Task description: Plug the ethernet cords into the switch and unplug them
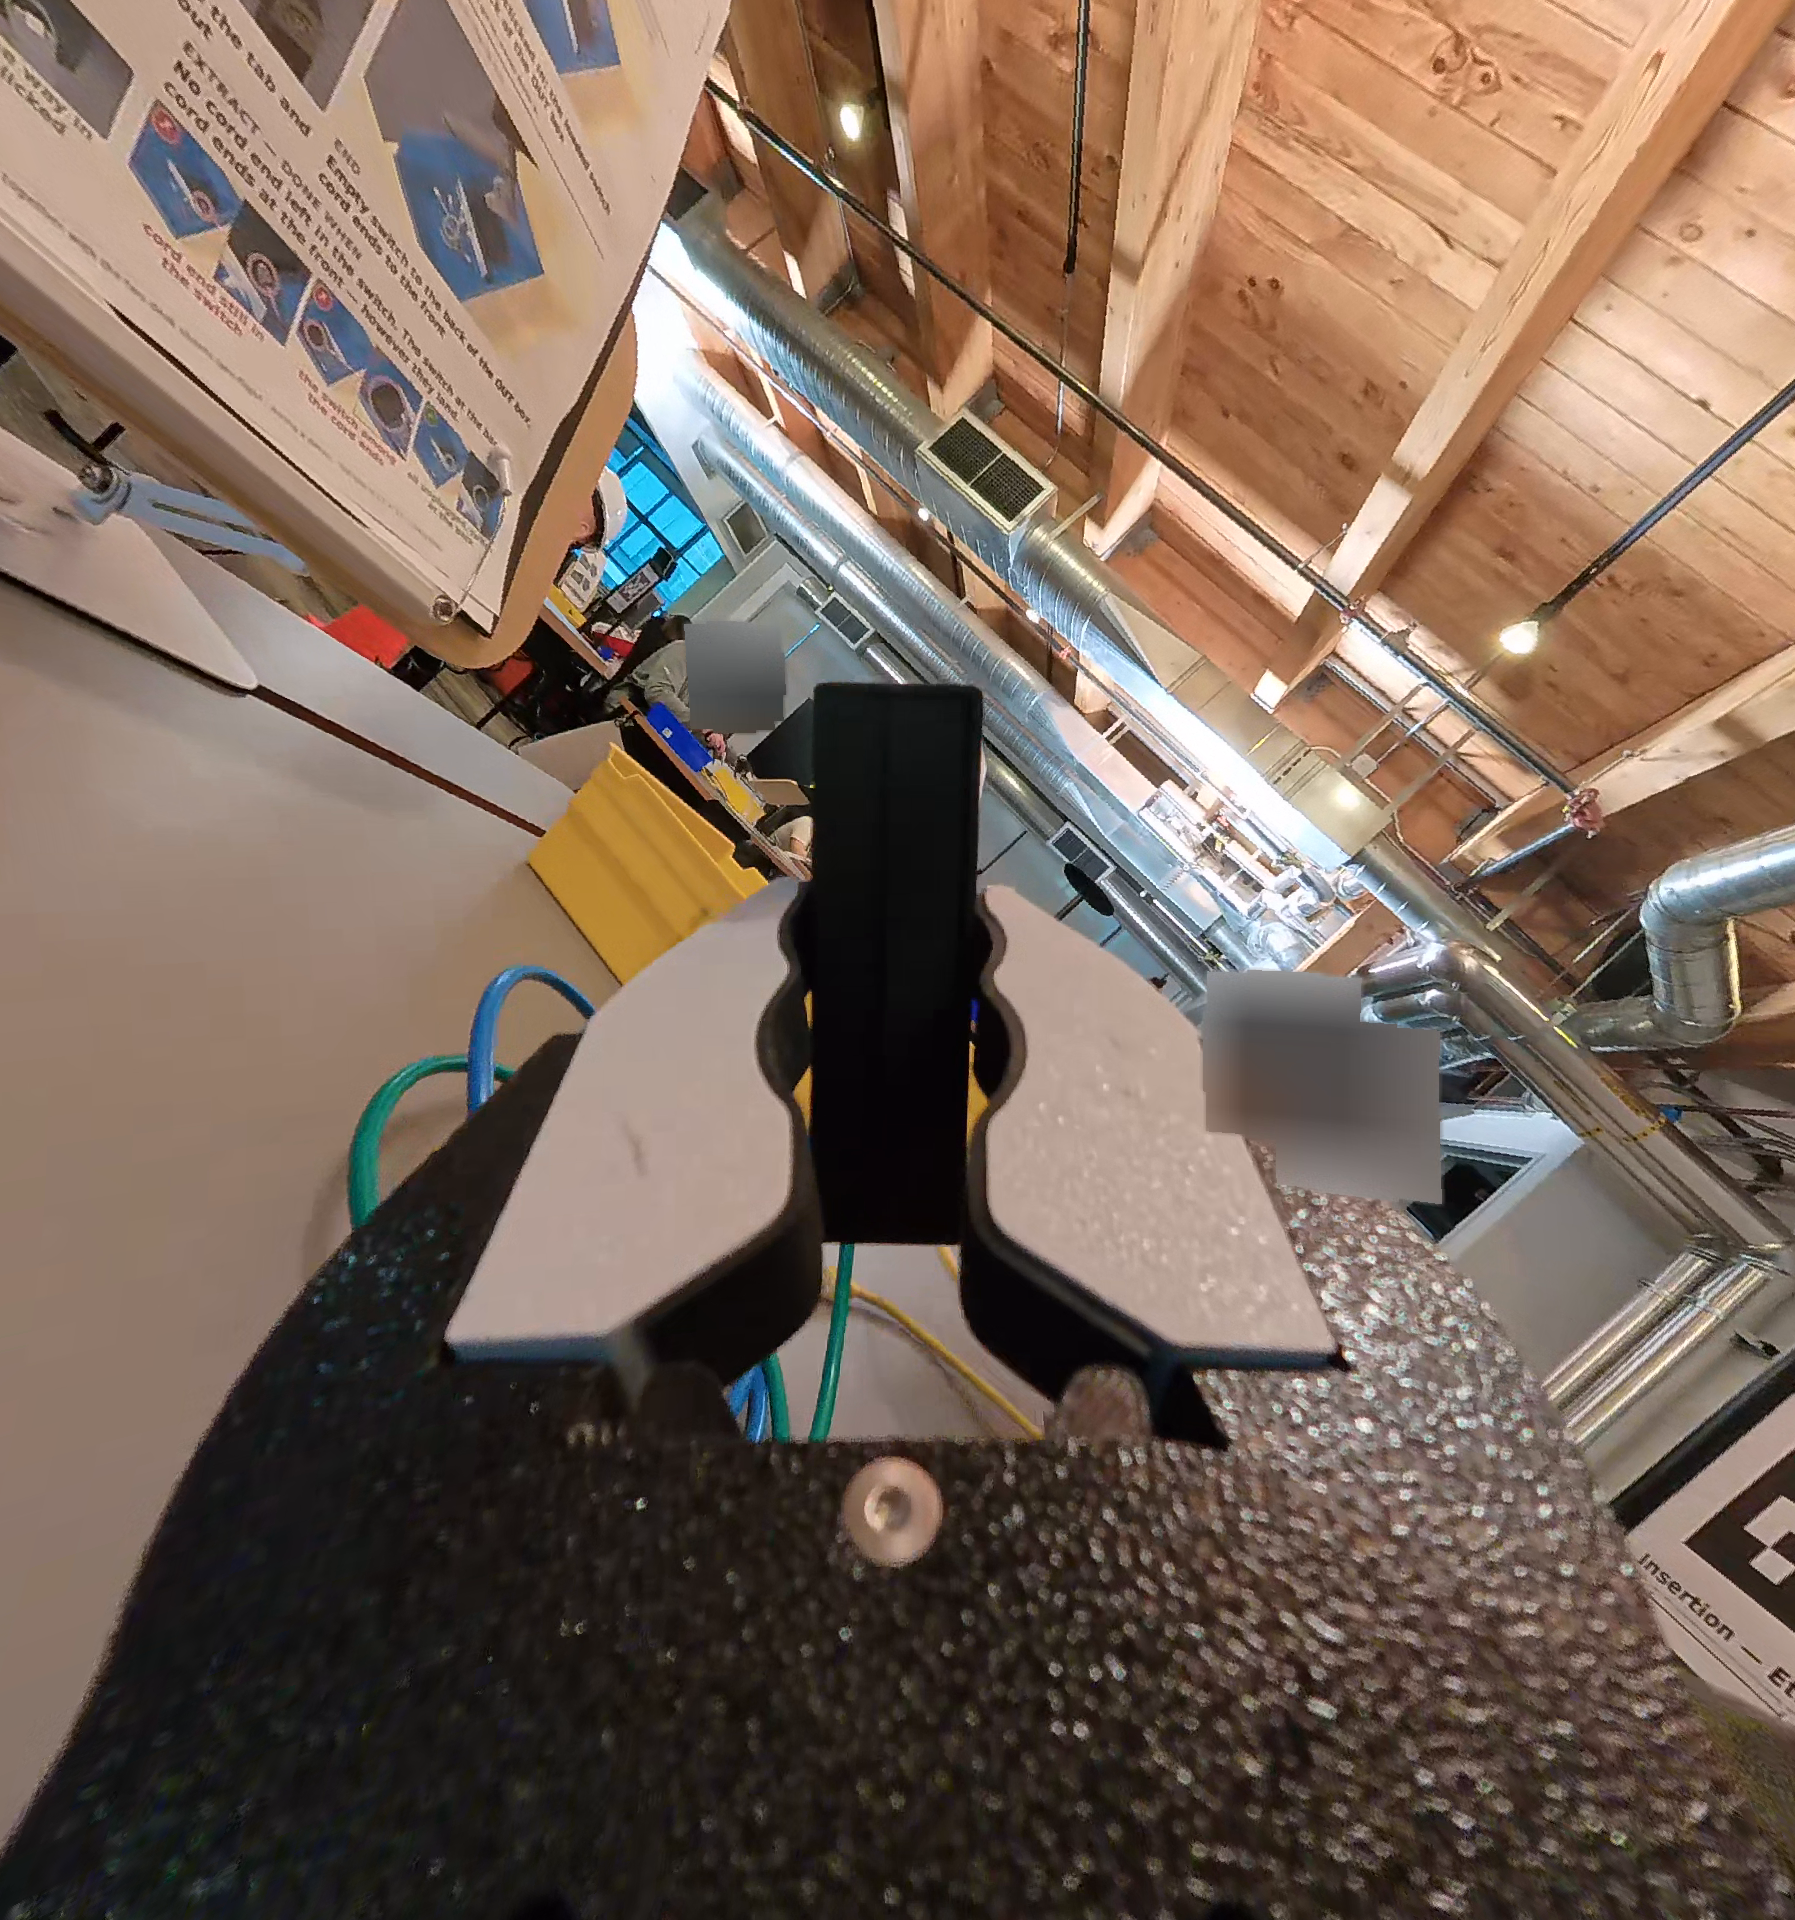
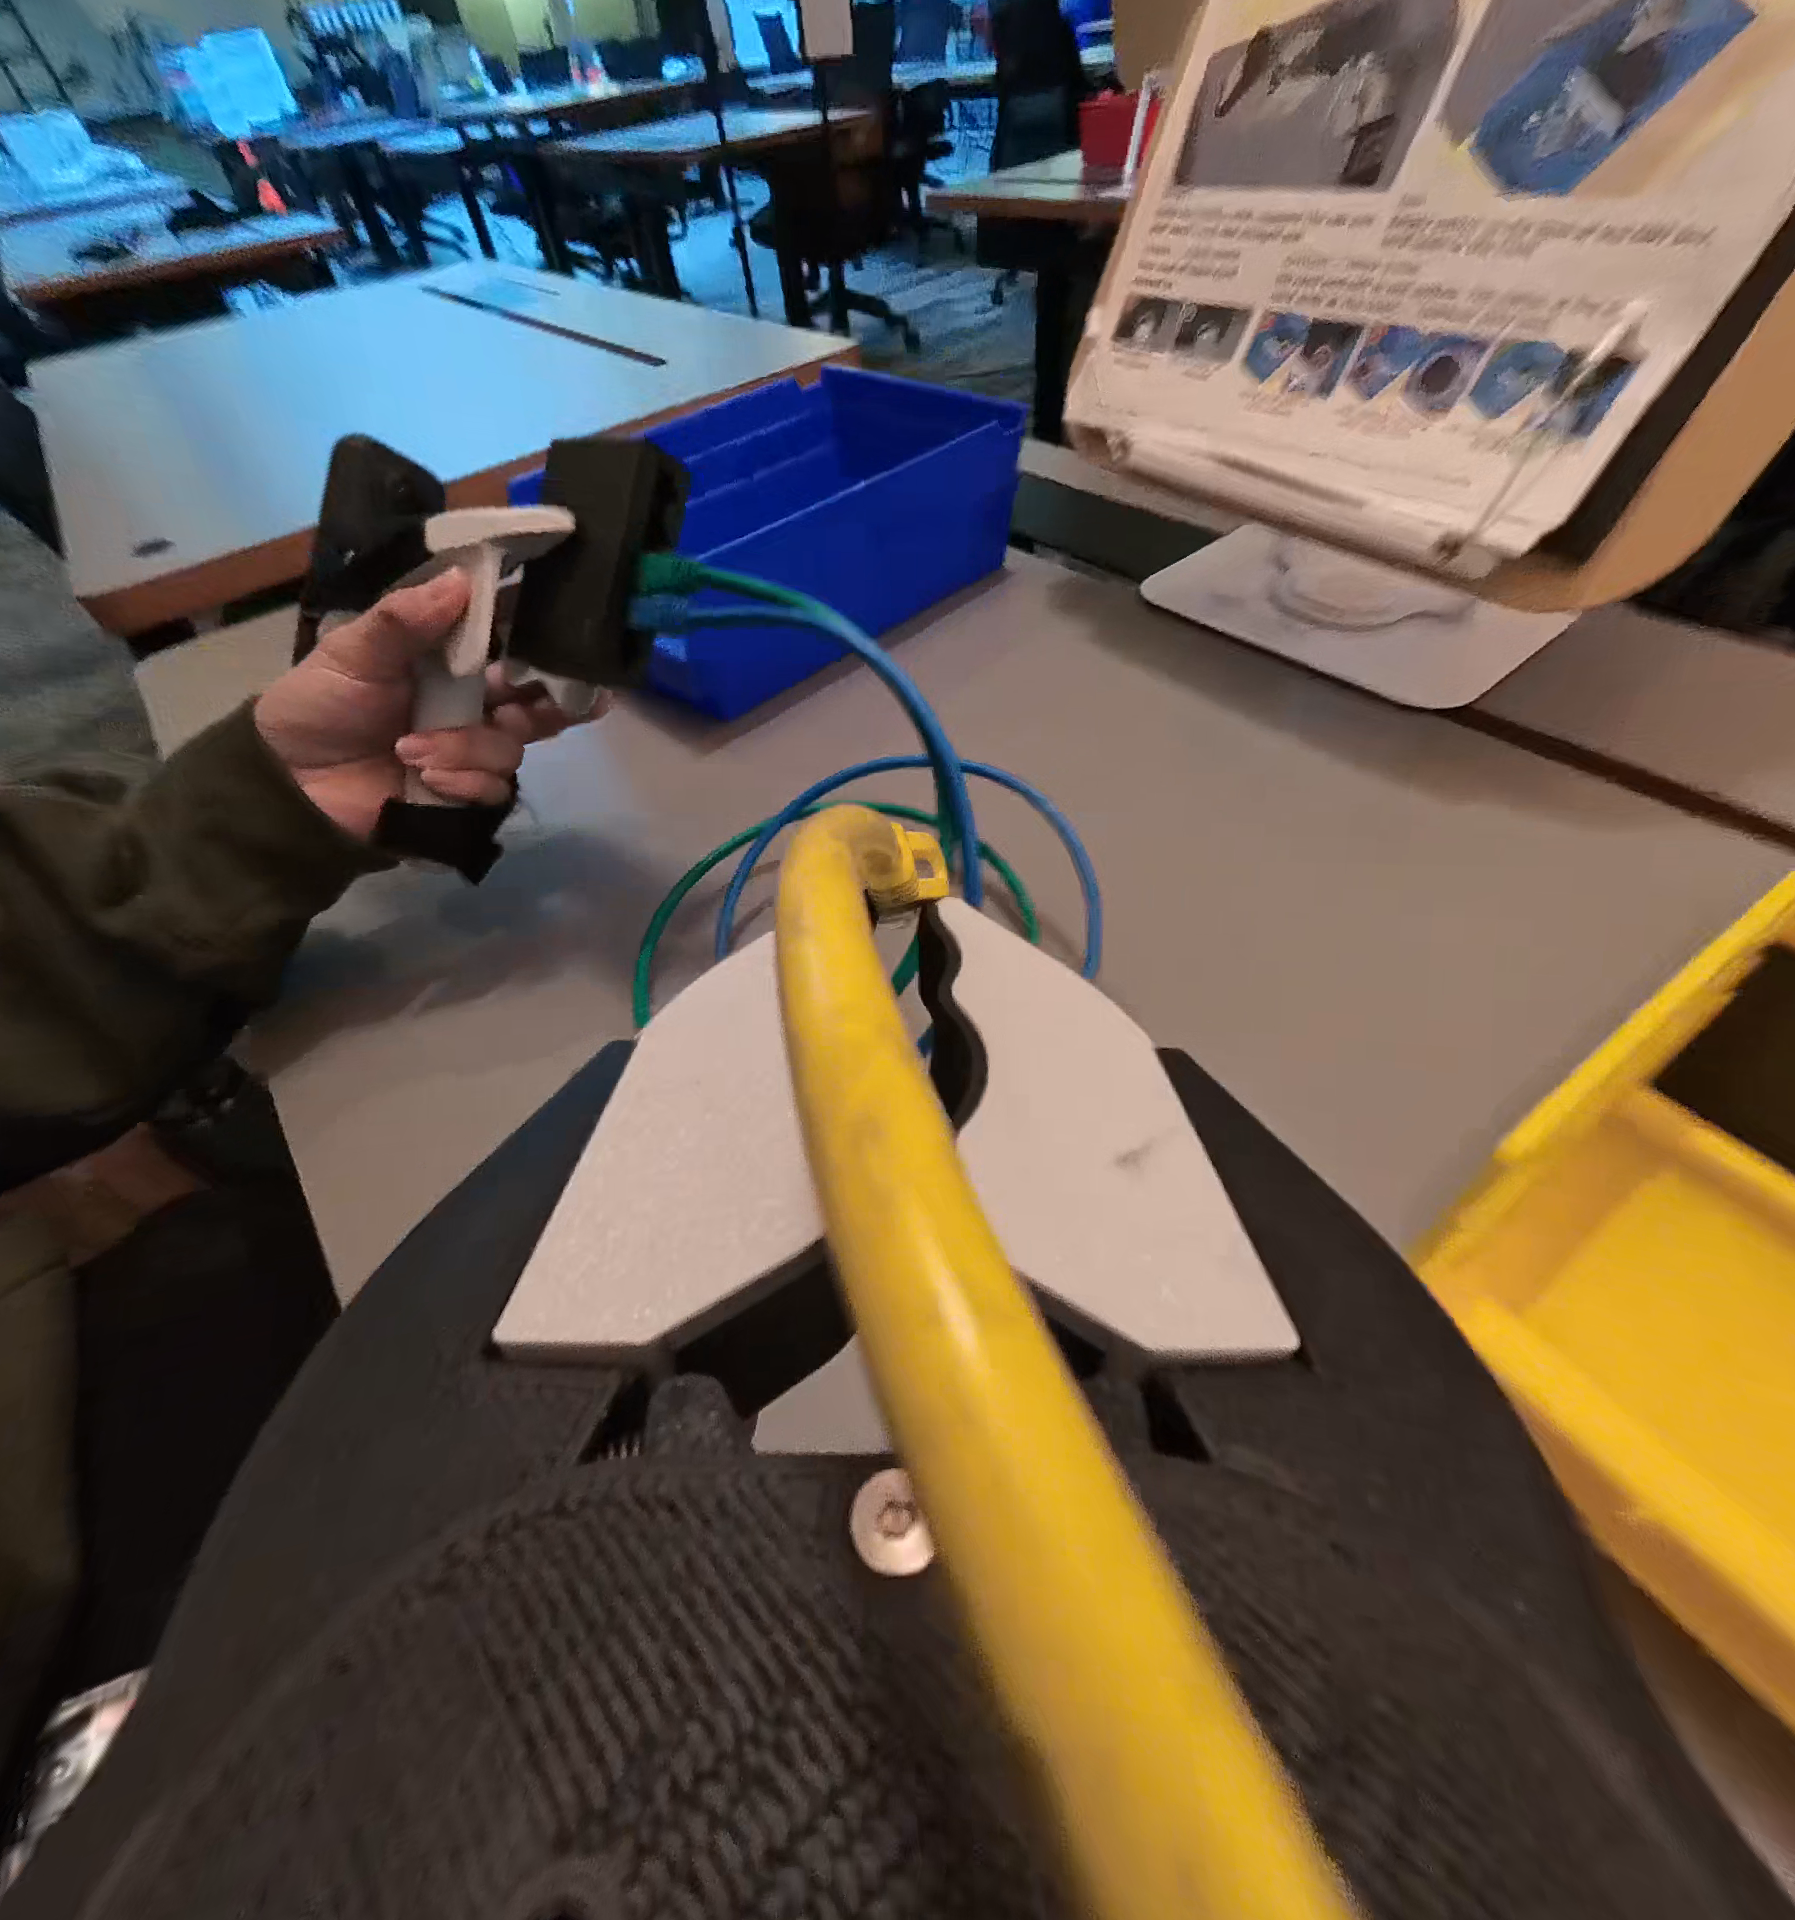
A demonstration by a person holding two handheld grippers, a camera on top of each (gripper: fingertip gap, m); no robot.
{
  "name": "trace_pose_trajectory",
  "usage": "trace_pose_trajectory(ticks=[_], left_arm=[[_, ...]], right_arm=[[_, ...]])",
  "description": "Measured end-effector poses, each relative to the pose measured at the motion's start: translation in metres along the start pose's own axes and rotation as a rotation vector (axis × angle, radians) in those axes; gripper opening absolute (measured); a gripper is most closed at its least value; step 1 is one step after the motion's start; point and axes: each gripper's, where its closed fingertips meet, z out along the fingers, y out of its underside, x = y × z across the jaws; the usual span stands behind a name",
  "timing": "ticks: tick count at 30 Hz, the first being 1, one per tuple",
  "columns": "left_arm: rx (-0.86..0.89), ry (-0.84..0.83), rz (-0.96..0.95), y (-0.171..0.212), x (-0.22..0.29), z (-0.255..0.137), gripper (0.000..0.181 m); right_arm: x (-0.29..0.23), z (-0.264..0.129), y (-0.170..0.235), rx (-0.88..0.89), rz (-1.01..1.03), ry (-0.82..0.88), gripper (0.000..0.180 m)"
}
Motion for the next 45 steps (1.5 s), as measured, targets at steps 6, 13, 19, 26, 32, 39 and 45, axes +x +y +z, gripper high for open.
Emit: trace_pose_trajectory(ticks=[6,13,19,26,32,39,45], left_arm=[[-0.004,0.004,-0.004,-0.001,0.001,-0.001,0.027],[-0.008,0.013,-0.014,-0.001,0.001,0.000,0.027],[-0.027,0.023,-0.022,0.005,-0.001,0.003,0.027],[-0.070,0.025,-0.032,0.020,-0.005,0.008,0.027],[-0.088,0.026,-0.043,0.025,-0.008,0.009,0.027],[-0.094,0.031,-0.057,0.029,-0.010,0.011,0.026],[-0.095,0.036,-0.058,0.029,-0.008,0.011,0.027]], right_arm=[[0.029,-0.042,-0.106,0.014,-0.008,-0.031,0.009],[0.101,-0.065,-0.188,0.158,0.075,-0.039,0.009],[0.145,-0.061,-0.213,0.213,0.006,0.013,0.009],[0.213,-0.026,-0.138,0.132,0.284,0.038,0.009],[0.204,-0.018,-0.006,-0.297,0.610,-0.004,0.000],[0.201,-0.046,0.086,-0.666,0.712,0.135,0.030],[0.188,-0.080,0.093,-0.943,0.096,0.204,0.067]])
